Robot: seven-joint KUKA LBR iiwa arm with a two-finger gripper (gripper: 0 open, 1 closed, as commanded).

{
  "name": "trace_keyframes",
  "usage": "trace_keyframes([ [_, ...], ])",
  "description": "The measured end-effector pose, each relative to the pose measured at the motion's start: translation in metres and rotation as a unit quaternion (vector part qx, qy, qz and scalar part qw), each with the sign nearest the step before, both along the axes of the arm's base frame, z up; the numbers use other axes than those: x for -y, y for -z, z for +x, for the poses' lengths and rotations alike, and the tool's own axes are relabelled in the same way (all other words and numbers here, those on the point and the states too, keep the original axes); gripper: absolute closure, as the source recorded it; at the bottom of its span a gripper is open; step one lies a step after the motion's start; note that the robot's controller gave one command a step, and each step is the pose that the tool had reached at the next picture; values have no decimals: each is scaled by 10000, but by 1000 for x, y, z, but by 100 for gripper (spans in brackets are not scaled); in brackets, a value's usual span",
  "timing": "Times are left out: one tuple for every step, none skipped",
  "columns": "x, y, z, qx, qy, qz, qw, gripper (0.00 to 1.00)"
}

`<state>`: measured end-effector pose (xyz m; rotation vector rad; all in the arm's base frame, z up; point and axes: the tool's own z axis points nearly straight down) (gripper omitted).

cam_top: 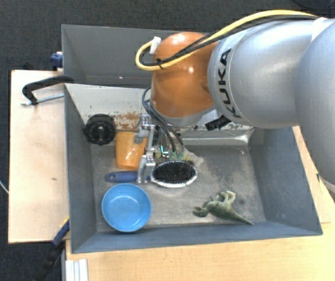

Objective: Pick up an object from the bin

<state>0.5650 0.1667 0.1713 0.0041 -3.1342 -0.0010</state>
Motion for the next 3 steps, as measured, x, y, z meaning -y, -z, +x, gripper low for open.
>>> trace_keyframes([
  [47,97,4,34,546,-16,9985,0],
  [42,94,4,45,518,9,9986,100],
  [59,-92,9,107,-535,9,9985,100],
])
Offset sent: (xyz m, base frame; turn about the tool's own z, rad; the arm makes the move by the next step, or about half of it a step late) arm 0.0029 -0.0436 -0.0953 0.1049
